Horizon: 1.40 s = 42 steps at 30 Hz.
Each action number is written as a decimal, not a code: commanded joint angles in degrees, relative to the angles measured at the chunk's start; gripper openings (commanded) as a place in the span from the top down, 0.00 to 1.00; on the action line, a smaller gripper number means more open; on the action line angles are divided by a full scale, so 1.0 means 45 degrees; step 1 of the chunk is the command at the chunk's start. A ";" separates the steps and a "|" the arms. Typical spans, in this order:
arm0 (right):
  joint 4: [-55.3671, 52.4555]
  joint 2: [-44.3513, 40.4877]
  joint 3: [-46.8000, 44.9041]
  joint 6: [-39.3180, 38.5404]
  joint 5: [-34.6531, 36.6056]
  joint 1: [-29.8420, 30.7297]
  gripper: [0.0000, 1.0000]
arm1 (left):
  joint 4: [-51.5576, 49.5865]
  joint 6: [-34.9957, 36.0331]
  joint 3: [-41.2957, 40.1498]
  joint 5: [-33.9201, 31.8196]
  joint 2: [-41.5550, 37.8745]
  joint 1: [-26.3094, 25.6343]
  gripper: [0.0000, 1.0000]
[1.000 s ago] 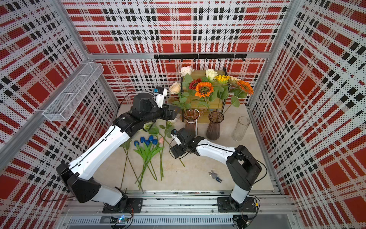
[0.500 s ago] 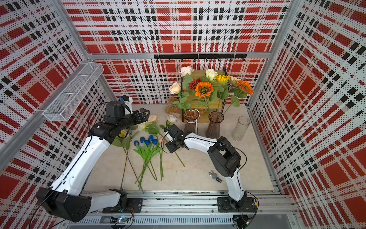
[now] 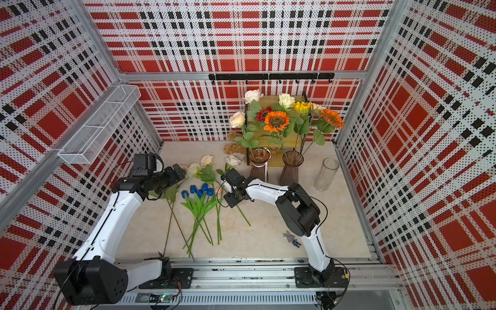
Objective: Arrange the flowers in different vases according to their variety
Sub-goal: Pick up the flower at the center of the board.
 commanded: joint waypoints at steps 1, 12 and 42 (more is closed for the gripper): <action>-0.0177 0.0135 0.0129 -0.0218 0.0019 -0.0081 0.31 | -0.0941 -0.0013 -0.0718 0.0204 -0.0241 0.0484 0.07; 0.0089 -0.0427 -0.0080 0.0264 -0.0837 -0.0103 0.31 | -0.1041 0.0223 -0.2694 -0.0283 0.1022 0.1055 0.20; -0.0235 -0.0154 0.1514 0.0583 -0.1419 0.0497 0.32 | -0.0711 0.1193 -0.3141 -0.0800 0.3310 0.1261 0.94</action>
